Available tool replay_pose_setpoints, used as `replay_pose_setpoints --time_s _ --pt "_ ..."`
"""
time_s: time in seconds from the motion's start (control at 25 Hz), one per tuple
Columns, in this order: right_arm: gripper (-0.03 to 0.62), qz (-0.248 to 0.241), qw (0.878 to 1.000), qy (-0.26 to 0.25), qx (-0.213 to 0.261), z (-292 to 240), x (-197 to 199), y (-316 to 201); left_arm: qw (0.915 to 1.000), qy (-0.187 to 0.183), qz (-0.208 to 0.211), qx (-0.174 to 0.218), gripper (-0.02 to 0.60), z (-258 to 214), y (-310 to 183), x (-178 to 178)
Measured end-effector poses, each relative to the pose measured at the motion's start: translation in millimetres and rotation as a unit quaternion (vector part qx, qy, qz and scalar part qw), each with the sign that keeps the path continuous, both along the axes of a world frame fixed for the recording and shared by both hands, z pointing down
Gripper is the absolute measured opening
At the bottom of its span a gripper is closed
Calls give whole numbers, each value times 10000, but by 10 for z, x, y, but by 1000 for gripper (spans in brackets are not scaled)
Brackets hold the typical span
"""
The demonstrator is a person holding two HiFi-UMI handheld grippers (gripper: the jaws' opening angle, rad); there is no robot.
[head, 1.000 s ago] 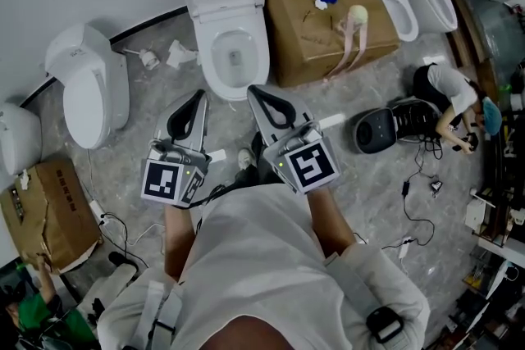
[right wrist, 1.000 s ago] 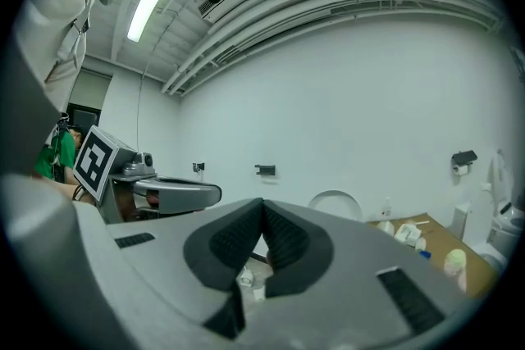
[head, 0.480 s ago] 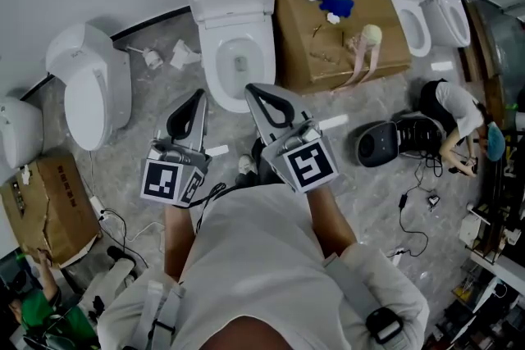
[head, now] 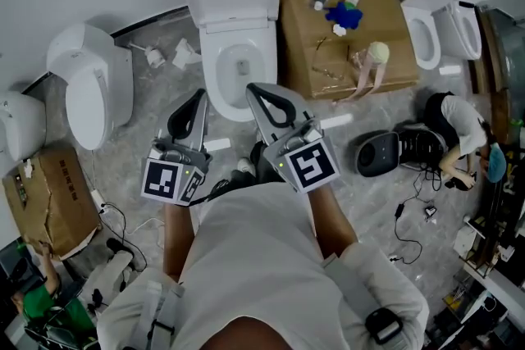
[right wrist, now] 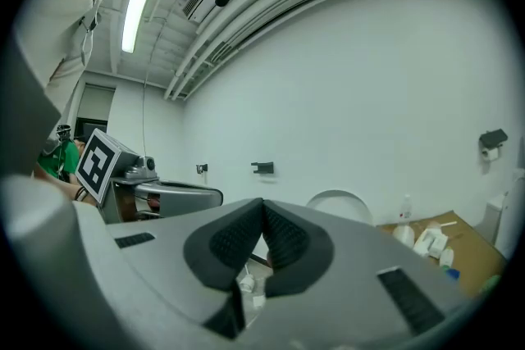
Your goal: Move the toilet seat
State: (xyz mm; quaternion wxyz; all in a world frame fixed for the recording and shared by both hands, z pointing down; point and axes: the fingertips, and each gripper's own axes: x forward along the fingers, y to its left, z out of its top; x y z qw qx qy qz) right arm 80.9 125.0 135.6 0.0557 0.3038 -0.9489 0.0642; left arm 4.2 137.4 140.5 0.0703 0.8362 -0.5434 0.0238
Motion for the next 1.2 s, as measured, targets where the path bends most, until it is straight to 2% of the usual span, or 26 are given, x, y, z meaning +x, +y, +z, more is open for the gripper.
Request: replay_pose_setpoints --time_s 0.24,0.52,0.92,1.2 --pt "0 -70 9999 -6 -155 148 59 -250 9999 42 -36 -120 2 142 -238 35" --pt "2 26 9991 196 -381 497 7 -450 9984 464 202 -251 2 414 -399 -35" --pt "2 356 9970 296 -621 969 -146 -681 9961 401 480 -624 2 1000 -683 -244" --pt "2 497 9930 587 -895 1475 -192 -802 9932 279 619 -944 2 1503 -833 -343"
